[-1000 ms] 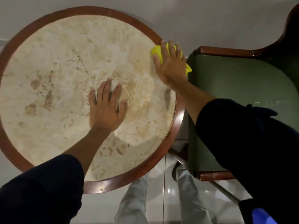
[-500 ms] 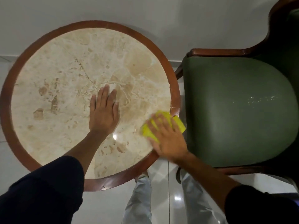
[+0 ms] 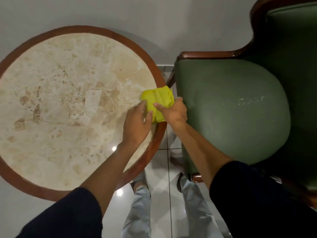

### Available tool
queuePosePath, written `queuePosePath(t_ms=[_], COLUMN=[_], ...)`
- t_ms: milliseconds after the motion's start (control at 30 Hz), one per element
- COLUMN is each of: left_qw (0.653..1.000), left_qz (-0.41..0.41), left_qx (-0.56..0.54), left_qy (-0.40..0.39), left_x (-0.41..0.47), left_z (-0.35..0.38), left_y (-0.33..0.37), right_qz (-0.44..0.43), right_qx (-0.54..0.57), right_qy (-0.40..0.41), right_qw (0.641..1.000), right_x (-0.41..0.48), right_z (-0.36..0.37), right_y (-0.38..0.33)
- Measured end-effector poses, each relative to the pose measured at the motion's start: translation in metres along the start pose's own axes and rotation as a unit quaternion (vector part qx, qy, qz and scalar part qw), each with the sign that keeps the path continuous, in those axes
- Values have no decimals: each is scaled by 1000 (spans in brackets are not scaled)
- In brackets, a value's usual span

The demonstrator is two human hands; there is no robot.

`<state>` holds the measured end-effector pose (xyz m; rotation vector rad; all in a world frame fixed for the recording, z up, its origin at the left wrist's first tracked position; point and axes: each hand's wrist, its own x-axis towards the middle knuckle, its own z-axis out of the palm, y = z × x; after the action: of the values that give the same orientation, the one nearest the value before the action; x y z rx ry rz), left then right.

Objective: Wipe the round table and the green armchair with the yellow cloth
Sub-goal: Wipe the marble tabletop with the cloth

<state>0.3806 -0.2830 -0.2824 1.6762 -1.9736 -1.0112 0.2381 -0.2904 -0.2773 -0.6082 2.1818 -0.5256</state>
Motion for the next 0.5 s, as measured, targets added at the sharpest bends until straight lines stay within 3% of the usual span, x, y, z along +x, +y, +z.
queuePosePath(t_ms=[167,233,300,367,500], left_qw=[990,989,997,975,822], left_qz=[-90,-61,54,202,465], left_qx=[-109,-132,-50,68,214], left_qy=[-1,-6,-15,-70,-248], left_x=[-10,-19,-35,-55,-75], left_z=[44,71,105,134,183], left_y=[61,82,103,120,116], right_qz=[-72,-93,-119,-130,-85], right_qx=[-7,-22,-69,-101,-98], right_qy=[-23,-55,-66,-62,-44], right_qw=[997,994,988,984,991], right_x=[14,28,44,61,98], right_z=[-59,-103,-157,-209,-288], right_y=[21,38,63,89,145])
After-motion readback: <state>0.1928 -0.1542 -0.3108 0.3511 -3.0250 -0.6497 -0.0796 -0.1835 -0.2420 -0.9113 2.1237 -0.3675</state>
